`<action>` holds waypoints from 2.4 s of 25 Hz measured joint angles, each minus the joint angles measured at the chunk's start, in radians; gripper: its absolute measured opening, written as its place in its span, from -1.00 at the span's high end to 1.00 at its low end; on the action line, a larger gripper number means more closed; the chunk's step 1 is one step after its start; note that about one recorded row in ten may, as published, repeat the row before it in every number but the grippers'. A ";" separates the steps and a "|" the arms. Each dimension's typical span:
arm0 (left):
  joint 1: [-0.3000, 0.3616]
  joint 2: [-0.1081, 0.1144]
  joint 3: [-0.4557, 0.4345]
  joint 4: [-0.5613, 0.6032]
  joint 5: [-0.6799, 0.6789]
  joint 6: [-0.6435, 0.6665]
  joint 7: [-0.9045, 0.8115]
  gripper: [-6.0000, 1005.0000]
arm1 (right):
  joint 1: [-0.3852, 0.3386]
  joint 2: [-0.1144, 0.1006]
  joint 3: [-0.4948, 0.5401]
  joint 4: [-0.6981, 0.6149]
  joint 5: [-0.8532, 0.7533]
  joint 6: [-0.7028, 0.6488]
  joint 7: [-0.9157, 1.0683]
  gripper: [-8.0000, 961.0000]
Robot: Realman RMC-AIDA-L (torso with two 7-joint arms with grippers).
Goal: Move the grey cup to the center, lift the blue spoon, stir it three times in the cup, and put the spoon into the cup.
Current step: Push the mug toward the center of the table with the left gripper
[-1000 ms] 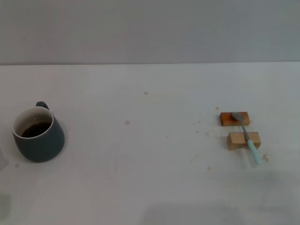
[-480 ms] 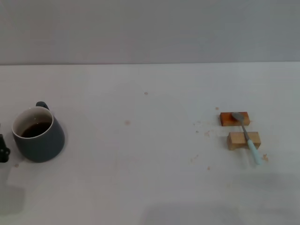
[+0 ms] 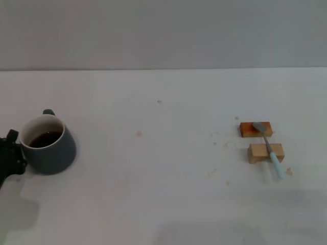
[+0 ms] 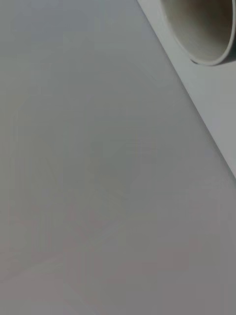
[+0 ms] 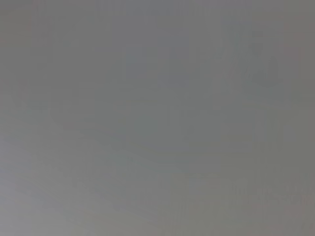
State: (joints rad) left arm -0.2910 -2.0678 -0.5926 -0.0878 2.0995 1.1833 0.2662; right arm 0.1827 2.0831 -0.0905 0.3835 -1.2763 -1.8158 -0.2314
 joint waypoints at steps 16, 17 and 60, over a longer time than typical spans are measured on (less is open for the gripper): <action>-0.014 -0.003 0.099 -0.040 0.009 -0.003 -0.002 0.99 | 0.000 0.001 0.000 0.000 0.000 0.000 0.000 -0.39; -0.014 -0.003 0.111 -0.044 0.009 -0.003 -0.002 0.99 | 0.000 0.001 0.000 0.000 0.000 0.000 0.000 -0.39; -0.086 -0.006 0.213 -0.130 0.008 -0.040 -0.012 0.99 | 0.004 0.002 0.000 0.005 -0.007 -0.013 0.000 -0.39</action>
State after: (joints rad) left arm -0.3774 -2.0733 -0.3796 -0.2180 2.1077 1.1436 0.2547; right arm 0.1863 2.0846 -0.0905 0.3884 -1.2837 -1.8286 -0.2316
